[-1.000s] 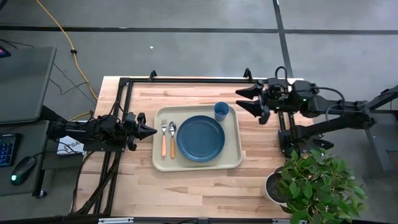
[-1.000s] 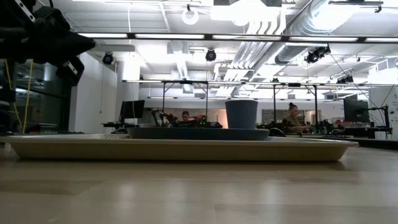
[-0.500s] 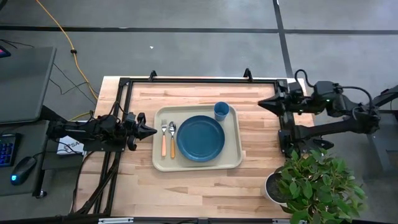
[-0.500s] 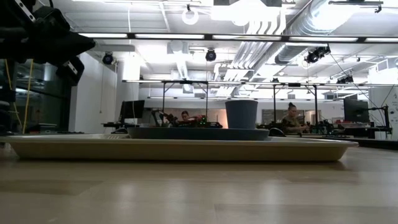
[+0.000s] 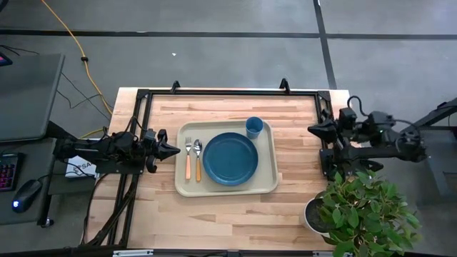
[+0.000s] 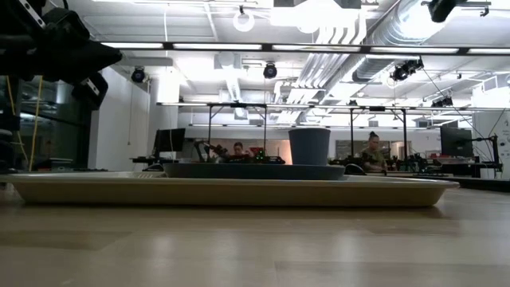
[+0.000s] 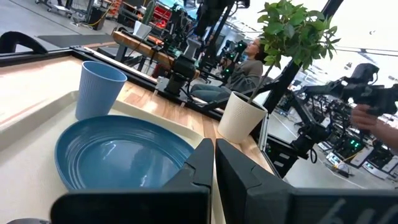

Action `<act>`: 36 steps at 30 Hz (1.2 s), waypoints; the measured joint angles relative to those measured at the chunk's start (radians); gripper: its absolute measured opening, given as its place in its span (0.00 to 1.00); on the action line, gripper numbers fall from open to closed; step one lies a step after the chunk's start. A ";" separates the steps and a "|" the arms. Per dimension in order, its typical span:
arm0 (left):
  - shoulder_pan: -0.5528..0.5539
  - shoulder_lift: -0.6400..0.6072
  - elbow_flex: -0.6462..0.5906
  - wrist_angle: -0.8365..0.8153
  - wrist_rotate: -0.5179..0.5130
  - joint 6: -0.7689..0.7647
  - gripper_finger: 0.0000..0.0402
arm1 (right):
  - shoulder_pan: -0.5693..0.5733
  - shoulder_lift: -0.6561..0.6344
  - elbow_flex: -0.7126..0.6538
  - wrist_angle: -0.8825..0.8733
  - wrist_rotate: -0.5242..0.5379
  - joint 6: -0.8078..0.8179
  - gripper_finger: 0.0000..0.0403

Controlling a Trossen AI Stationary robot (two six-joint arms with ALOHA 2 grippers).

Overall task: Pick and place plate/cup/fork/spoon on tray
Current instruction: Return to Home Position

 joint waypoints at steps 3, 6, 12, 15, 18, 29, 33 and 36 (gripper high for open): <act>0.000 0.000 0.000 0.000 0.000 0.001 0.00 | 0.000 -0.064 -0.098 0.085 0.000 0.034 0.00; 0.000 0.000 0.000 0.000 0.000 0.000 0.00 | 0.000 -0.113 -0.174 0.155 0.000 0.055 0.00; 0.000 0.000 0.000 0.000 0.000 0.000 0.00 | 0.002 -0.155 -0.320 0.297 0.000 0.085 0.00; 0.000 0.000 0.000 0.000 0.000 0.001 0.00 | 0.013 -0.157 -0.387 0.378 0.009 0.092 0.00; 0.000 0.000 0.000 0.000 0.000 0.000 0.00 | 0.029 -0.157 -0.443 0.440 0.037 0.092 0.00; 0.000 0.000 0.000 0.000 0.000 -0.001 0.00 | 0.055 -0.239 -0.564 0.523 0.086 0.073 0.00; 0.000 0.000 0.000 0.000 0.000 -0.001 0.00 | 0.055 -0.250 -0.564 0.513 0.092 0.037 0.00; 0.000 0.000 0.000 0.000 0.000 0.000 0.00 | 0.055 -0.248 -0.564 0.473 0.092 -0.004 0.00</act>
